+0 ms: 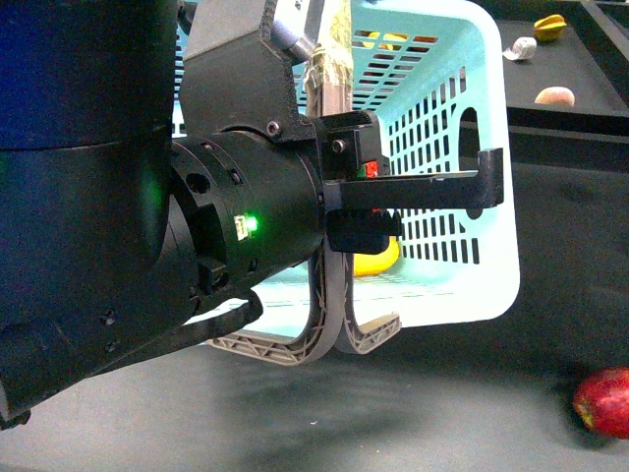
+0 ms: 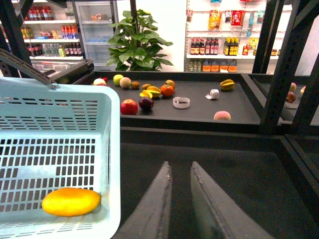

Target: Pick mango with right arm and hold basket with left

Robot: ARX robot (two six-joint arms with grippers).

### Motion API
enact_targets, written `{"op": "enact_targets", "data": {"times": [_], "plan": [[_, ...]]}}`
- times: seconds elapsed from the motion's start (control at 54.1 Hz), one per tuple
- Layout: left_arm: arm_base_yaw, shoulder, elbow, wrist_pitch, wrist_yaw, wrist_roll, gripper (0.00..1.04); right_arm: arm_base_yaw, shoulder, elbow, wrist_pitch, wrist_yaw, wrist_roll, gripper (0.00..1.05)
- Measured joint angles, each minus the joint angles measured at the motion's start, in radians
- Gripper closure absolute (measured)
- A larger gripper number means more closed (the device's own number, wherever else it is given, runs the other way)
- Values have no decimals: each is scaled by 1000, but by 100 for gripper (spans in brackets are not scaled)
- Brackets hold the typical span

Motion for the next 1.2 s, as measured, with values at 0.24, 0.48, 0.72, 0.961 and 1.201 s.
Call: {"op": "enact_targets", "data": {"times": [0.24,0.48,0.72,0.961,1.201], "plan": [[0,0,0,0,0,0,100,0,0,0,0,0,0,48],[-21,39,97,-116,-490,-248,100,0,-1,0,0,-3,1,7],[120,120,208,-151,-605,-513,100,0,-1,0,0,-2,1,8],[227,242,299,-171,-526,-880,100,0,-1,0,0,-3,1,8],[323,357,380,-187,-528,-1030,100,0,-1,0,0,-3,1,8]]}}
